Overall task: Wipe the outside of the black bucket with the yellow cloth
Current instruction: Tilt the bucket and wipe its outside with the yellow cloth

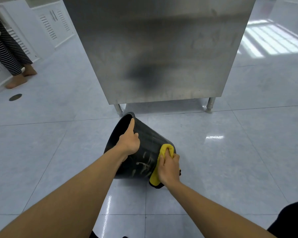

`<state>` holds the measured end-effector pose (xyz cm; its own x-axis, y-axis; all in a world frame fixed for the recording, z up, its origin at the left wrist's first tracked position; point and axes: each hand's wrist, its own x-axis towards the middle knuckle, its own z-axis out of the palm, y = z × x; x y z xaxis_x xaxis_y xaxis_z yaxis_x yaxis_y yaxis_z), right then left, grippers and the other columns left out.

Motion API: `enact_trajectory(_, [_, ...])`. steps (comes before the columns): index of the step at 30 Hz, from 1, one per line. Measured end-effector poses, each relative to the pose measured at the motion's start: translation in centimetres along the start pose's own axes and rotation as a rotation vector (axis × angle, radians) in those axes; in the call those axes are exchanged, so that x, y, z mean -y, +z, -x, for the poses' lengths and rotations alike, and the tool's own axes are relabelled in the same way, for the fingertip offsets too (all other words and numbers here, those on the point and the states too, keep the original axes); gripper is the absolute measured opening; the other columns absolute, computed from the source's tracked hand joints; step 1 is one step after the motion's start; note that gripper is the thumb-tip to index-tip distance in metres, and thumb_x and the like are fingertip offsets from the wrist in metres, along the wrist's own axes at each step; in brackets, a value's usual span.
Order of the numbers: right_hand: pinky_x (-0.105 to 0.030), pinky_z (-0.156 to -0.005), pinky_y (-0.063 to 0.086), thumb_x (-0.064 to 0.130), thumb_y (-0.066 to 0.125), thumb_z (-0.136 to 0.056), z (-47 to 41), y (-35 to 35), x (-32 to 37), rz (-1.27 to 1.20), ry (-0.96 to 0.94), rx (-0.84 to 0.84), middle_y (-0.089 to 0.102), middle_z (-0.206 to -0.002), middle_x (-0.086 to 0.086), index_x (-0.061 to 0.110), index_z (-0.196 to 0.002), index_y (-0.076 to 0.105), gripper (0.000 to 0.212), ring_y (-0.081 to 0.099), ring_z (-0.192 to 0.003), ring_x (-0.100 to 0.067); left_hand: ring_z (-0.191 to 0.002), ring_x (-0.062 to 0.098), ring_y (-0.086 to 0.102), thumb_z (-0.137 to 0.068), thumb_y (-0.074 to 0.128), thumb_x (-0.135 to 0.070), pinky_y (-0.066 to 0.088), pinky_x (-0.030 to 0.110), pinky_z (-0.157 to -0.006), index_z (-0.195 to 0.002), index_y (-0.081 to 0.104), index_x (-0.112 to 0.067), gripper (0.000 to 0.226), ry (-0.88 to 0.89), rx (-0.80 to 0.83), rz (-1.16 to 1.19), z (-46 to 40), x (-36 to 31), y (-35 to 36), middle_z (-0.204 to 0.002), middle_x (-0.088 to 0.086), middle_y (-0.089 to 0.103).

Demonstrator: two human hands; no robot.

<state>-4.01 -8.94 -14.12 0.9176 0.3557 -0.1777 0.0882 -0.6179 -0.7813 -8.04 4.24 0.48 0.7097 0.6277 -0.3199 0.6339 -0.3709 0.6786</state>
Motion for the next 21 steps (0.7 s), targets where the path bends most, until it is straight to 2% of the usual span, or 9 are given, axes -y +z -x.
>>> enact_trajectory(2, [-0.029,-0.083,0.047,0.033,0.033,-0.106,0.7,0.1,1.3,-0.039,-0.138,-0.038,0.044,-0.123,-0.009,0.019,-0.132,0.048,0.033,0.053,-0.09,-0.021,-0.115,0.026,0.056,-0.106,0.034,-0.016,0.042,0.027,-0.086,-0.157,0.002,-0.037,0.064,-0.007,-0.025,0.036,0.0,-0.1,0.1,-0.158,0.01,0.033])
enact_trajectory(5, [-0.028,-0.08,0.048,0.03,0.039,-0.105,1.9,0.0,3.9,-0.113,-0.368,-0.051,0.045,-0.121,-0.002,0.023,-0.137,0.049,0.034,0.052,-0.092,-0.017,-0.103,0.023,0.052,-0.105,0.035,-0.015,0.036,0.023,-0.083,-0.158,0.003,-0.033,0.064,-0.022,-0.061,0.082,-0.1,-0.2,0.2,-0.156,0.013,0.035])
enact_trajectory(9, [-0.018,-0.085,0.047,0.026,0.044,-0.104,3.4,0.2,6.6,-0.286,-0.557,-0.011,0.049,-0.122,0.003,0.021,-0.14,0.052,0.037,0.052,-0.097,-0.007,-0.13,0.03,0.045,-0.104,0.04,-0.019,0.039,0.034,-0.101,-0.158,0.01,-0.03,0.063,-0.066,-0.081,0.128,-0.9,0.2,0.2,-0.156,0.011,0.035])
enact_trajectory(11, [-0.017,-0.084,0.047,0.027,0.044,-0.104,3.4,0.4,6.7,-0.283,-0.585,-0.028,0.051,-0.121,0.002,0.021,-0.142,0.051,0.039,0.052,-0.098,-0.006,-0.121,0.032,0.051,-0.1,0.042,-0.017,0.047,0.043,-0.1,-0.154,0.02,-0.021,0.058,-0.14,-0.1,0.181,-1.3,0.2,0.0,-0.146,0.014,0.046])
enact_trajectory(13, [-0.018,-0.084,0.045,0.029,0.044,-0.103,2.9,0.5,5.8,-0.208,-0.568,-0.058,0.051,-0.124,0.002,0.023,-0.145,0.048,0.043,0.048,-0.101,-0.007,-0.1,0.029,0.057,-0.094,0.043,-0.013,0.052,0.04,-0.081,-0.15,0.019,-0.009,0.061,-0.2,-0.113,0.249,-1.2,-0.1,-0.1,-0.129,0.018,0.053])
enact_trajectory(14, [-0.019,-0.084,0.042,0.031,0.044,-0.103,2.5,0.6,5.3,-0.165,-0.525,-0.07,0.049,-0.126,0.001,0.024,-0.146,0.047,0.043,0.045,-0.102,-0.008,-0.101,0.03,0.057,-0.091,0.043,-0.011,0.051,0.038,-0.076,-0.151,0.012,-0.007,0.068,-0.212,-0.121,0.271,-1.2,-0.2,-0.1,-0.13,0.019,0.052])
enact_trajectory(16, [-0.021,-0.088,0.037,0.035,0.041,-0.104,1.5,0.7,3.7,-0.082,-0.378,-0.061,0.045,-0.129,-0.005,0.024,-0.146,0.046,0.044,0.041,-0.102,-0.011,-0.114,0.031,0.052,-0.09,0.044,-0.007,0.049,0.038,-0.081,-0.152,0.006,-0.003,0.072,-0.2,-0.142,0.225,-1.2,-0.2,0.1,-0.144,0.019,0.04])
enact_trajectory(19, [-0.03,-0.098,0.042,0.04,0.036,-0.105,0.2,0.8,0.5,0.027,-0.168,0.047,0.043,-0.132,-0.012,0.024,-0.148,0.042,0.047,0.051,-0.109,-0.027,-0.117,0.029,0.043,-0.097,0.04,-0.001,0.038,0.03,-0.082,-0.151,0.011,0.001,0.062,-0.161,-0.138,0.041,-0.8,0.0,0.2,-0.154,0.017,0.023])
enact_trajectory(21, [-0.032,-0.095,0.047,0.039,0.034,-0.105,0.1,0.8,-0.9,0.066,-0.083,0.106,0.044,-0.128,-0.011,0.023,-0.149,0.038,0.047,0.056,-0.103,-0.028,-0.116,0.031,0.049,-0.1,0.037,-0.004,0.038,0.03,-0.078,-0.157,0.0,-0.01,0.068,-0.129,-0.097,0.015,-0.7,0.1,0.0,-0.15,0.017,0.033])
